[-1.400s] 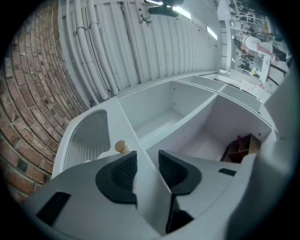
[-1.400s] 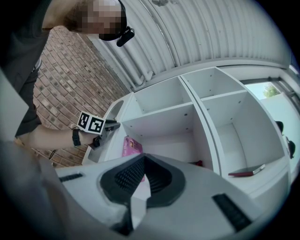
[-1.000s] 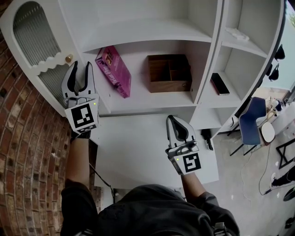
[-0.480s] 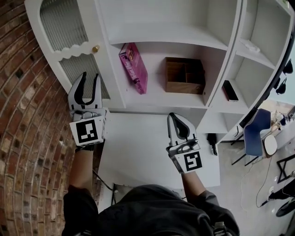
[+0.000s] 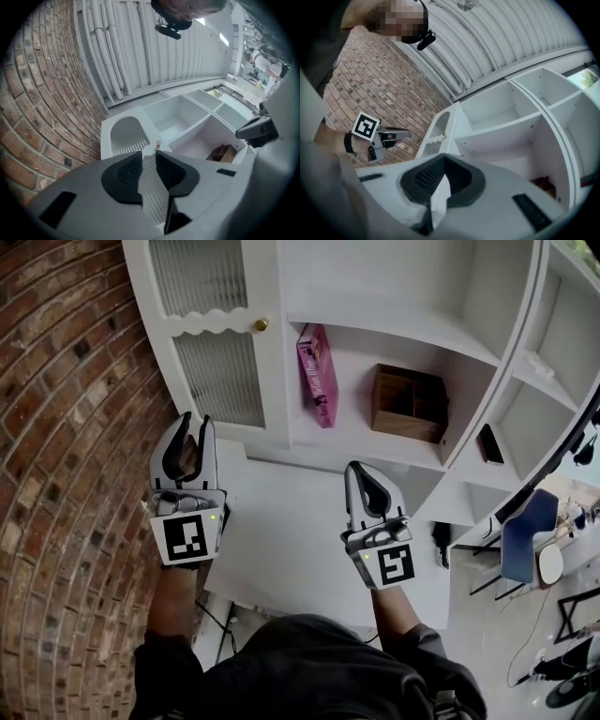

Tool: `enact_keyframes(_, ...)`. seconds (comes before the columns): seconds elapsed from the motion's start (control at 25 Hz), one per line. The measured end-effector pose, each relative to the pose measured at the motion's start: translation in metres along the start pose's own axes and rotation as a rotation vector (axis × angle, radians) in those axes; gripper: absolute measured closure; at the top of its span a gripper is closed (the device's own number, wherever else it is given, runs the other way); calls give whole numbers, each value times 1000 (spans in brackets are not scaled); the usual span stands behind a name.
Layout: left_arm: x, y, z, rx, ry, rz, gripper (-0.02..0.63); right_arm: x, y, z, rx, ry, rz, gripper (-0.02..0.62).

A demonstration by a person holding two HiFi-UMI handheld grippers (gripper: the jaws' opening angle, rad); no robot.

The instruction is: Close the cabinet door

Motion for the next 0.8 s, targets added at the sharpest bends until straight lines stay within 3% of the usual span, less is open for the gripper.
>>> enact_keyframes(0.4, -58, -5, -34, -2, 53, -44, 564, 23, 21, -36, -24, 48, 35, 595)
enact_keyframes(0.8, -98, -15, -52, -7, 63, -87, 604, 33, 32, -57, -35, 42, 58, 595)
Point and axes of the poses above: the fingertips, and each gripper's own axes: x forward along the fingers, z to its right, y out of its top, the point moved 3 cm from there along -x, backward along the fingers, and after that the axes turned 1 degree about y, right-handed, at the moved point
